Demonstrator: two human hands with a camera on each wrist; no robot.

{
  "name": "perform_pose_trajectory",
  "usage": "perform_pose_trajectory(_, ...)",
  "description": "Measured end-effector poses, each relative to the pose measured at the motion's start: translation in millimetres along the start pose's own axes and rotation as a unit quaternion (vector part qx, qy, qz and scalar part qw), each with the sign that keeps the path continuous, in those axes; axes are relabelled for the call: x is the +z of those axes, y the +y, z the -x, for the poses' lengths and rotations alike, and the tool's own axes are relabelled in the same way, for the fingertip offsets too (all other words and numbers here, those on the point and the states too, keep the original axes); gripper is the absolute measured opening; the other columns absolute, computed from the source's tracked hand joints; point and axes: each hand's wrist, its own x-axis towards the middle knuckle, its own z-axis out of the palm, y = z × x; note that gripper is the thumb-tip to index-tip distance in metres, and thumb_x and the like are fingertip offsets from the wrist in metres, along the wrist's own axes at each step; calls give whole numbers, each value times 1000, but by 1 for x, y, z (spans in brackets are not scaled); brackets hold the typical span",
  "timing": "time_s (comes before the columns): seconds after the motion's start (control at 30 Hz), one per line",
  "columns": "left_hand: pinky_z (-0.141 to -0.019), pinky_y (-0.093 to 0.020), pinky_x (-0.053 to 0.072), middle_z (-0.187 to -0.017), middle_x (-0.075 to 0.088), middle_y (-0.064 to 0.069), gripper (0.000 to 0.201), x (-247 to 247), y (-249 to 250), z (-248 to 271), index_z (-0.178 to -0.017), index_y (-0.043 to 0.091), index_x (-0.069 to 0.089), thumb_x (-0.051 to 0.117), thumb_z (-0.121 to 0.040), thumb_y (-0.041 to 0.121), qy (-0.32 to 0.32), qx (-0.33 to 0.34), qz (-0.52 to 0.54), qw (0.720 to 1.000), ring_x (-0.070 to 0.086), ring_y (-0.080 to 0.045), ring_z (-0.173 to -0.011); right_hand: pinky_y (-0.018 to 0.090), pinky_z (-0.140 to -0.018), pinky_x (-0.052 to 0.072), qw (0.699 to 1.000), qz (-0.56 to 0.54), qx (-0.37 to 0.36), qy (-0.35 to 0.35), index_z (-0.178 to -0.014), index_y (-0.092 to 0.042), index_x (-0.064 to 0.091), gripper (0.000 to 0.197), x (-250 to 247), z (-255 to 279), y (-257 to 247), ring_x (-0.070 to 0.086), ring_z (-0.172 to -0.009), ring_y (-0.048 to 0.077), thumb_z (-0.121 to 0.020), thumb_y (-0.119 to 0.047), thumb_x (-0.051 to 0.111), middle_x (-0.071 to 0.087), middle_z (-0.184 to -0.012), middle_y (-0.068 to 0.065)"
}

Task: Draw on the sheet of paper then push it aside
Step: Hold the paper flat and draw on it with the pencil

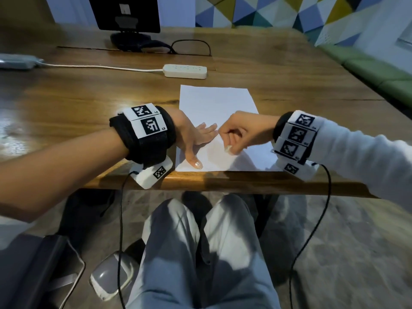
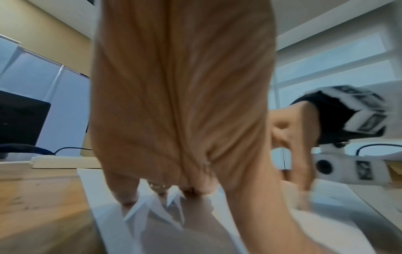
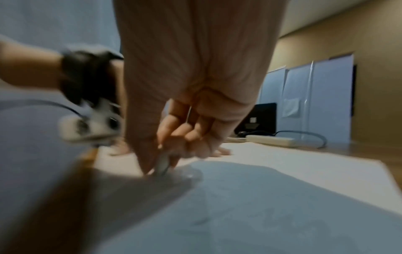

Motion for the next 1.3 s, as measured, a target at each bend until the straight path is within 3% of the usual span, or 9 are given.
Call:
perform_pose_trajectory(0.1, -116, -41, -5, -150, -37, -6, 108, 0, 2, -1, -145, 10, -28, 60, -88, 39, 5, -4, -3, 1000, -29, -26, -141, 11, -52, 42, 997, -17, 0, -77, -76, -6, 64, 10, 5, 8, -5, 52, -55, 3, -79, -11, 73, 60, -62, -4)
perform_pose_trajectory(0.27, -117, -41, -4, -151, -35, -6, 108, -2, 5, 4, -145, 11, -29, 59, -89, 40, -2, -9, 1, 1000, -29, -24, -141, 22, -57, 45, 998, 4, -11, 54, -76, -5, 65, 8, -4, -5, 1, 52, -53, 9, -77, -5, 72, 56, -57, -8)
perform_pose_trajectory(0.4, -117, -40, -4, -152, -35, -5, 105, -3, 8, 9, -146, 13, -27, 59, -90, 37, 2, -17, 4, 1000, -26, -23, -142, 15, -56, 46, 999, -17, -21, -35, -76, -7, 64, 9, 2, 0, -4, 53, -53, 0, -78, -4, 72, 58, -60, -4)
perform_pose_trajectory(0.53, -117, -41, -3, -152, -34, -7, 106, -3, 11, 8, -145, 12, -27, 59, -89, 37, -2, -17, 4, 1000, -26, -24, -142, 27, -59, 47, 998, 27, -12, 60, -74, -12, 63, 11, -4, -10, -2, 53, -54, 7, -77, -6, 73, 57, -59, -5)
perform_pose_trajectory(0.67, -117, -42, -3, -152, -34, -5, 104, -3, 4, 6, -147, 14, -25, 58, -90, 38, -12, -14, 29, 999, -26, -23, -142, 22, -58, 49, 999, 16, -26, 13, -77, -4, 66, 7, 5, -7, -8, 54, -54, 6, -78, -8, 72, 59, -61, -3)
perform_pose_trajectory(0.77, -118, -43, -3, -150, -37, -4, 110, -1, 0, 3, -144, 15, -31, 61, -88, 37, -16, -5, 54, 998, -28, -24, -141, 24, -57, 46, 998, 19, -5, 68, -74, -10, 64, 10, 1, -11, -7, 52, -53, 8, -78, -9, 73, 57, -59, -6)
perform_pose_trajectory(0.93, -118, -41, 11, -158, -14, -5, 99, 0, -5, 1, -149, 17, -16, 60, -89, 35, -33, -8, 99, 995, -4, -28, -146, 16, -59, 46, 998, 14, 0, 60, -80, -2, 65, 5, 15, -12, -16, 51, -51, 3, -79, -4, 69, 54, -54, -11)
perform_pose_trajectory(1.17, -118, -40, 17, -158, -3, -7, 93, 0, -5, 1, -150, 15, -12, 58, -90, 34, -42, -4, 106, 993, 4, -29, -145, 14, -57, 44, 997, -4, -5, 77, -77, -9, 62, 8, 20, -15, -21, 51, -49, 1, -79, -6, 70, 55, -59, -7)
perform_pose_trajectory(1.3, -119, -43, 11, -155, -25, -3, 106, 2, -1, 8, -147, 17, -25, 61, -88, 36, -25, 14, 100, 995, -11, -29, -146, 20, -61, 44, 993, -2, 10, 118, -80, -2, 65, 11, 12, -16, -11, 50, -50, 3, -77, -9, 73, 55, -60, -5)
